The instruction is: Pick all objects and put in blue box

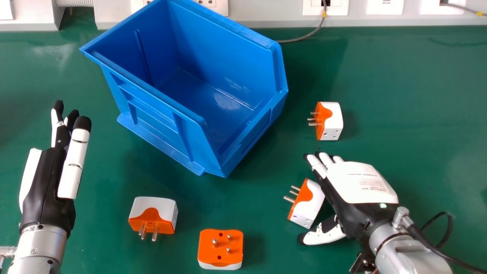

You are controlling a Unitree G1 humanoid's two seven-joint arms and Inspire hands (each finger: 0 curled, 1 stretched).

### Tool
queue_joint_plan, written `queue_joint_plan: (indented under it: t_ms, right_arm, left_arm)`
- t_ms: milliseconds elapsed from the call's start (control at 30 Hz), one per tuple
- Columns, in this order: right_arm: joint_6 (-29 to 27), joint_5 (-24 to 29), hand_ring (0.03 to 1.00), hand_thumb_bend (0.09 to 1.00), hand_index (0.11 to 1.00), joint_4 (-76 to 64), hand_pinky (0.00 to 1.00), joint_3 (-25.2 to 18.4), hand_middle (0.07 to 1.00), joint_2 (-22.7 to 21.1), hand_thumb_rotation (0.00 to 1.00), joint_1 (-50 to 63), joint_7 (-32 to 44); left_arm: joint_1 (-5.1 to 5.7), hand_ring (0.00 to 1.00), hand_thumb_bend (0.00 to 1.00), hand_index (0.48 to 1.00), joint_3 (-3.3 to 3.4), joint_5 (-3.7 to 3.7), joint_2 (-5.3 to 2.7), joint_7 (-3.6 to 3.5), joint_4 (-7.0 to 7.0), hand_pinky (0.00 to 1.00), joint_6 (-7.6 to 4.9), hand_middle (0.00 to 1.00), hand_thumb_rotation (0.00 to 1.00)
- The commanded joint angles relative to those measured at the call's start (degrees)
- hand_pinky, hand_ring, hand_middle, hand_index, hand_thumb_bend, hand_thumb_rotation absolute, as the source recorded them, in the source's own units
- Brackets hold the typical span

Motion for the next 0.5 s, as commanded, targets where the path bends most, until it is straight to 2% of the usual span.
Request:
queue_joint_plan:
  t_ms: [0, 133, 267, 367, 467]
  right_arm:
    - [0.3, -0.6, 0.975, 0.524, 0.958, -1.2, 0.94, 0.3, 0.982, -0.4, 0.30, -1.2, 2.3]
    - [0.9, -1.0, 0.971, 0.529, 0.950, -1.7, 0.94, 0.4, 0.979, -0.3, 0.30, -1.9, 4.8]
    - [1.8, -1.4, 0.960, 0.539, 0.936, -2.1, 0.92, 0.6, 0.969, -0.1, 0.31, -2.4, 6.9]
    - [2.4, -1.6, 0.953, 0.541, 0.928, -2.4, 0.90, 0.7, 0.961, 0.1, 0.31, -2.8, 8.2]
    - [2.6, -1.3, 0.946, 0.544, 0.923, -2.4, 0.90, 0.7, 0.953, 0.2, 0.31, -3.1, 9.2]
  left_arm:
    - [-0.37, 1.00, 0.56, 1.000, -0.16, 0.28, -0.26, 0.58, -1.83, 1.00, -0.18, 1.00, 1.00]
    - [-0.24, 1.00, 0.56, 1.000, -0.21, 0.28, -0.38, 0.64, -2.20, 1.00, 0.05, 1.00, 1.00]
    - [0.19, 1.00, 0.56, 1.000, -0.29, 0.25, -0.54, 0.69, -3.24, 1.00, 0.69, 1.00, 1.00]
    - [0.04, 1.00, 0.56, 1.000, -0.23, 0.11, -0.60, 0.61, -2.86, 1.00, 0.76, 1.00, 1.00]
    - [0.46, 1.00, 0.56, 1.000, -0.29, 0.21, -0.79, 0.74, -3.87, 1.00, 1.33, 1.00, 1.00]
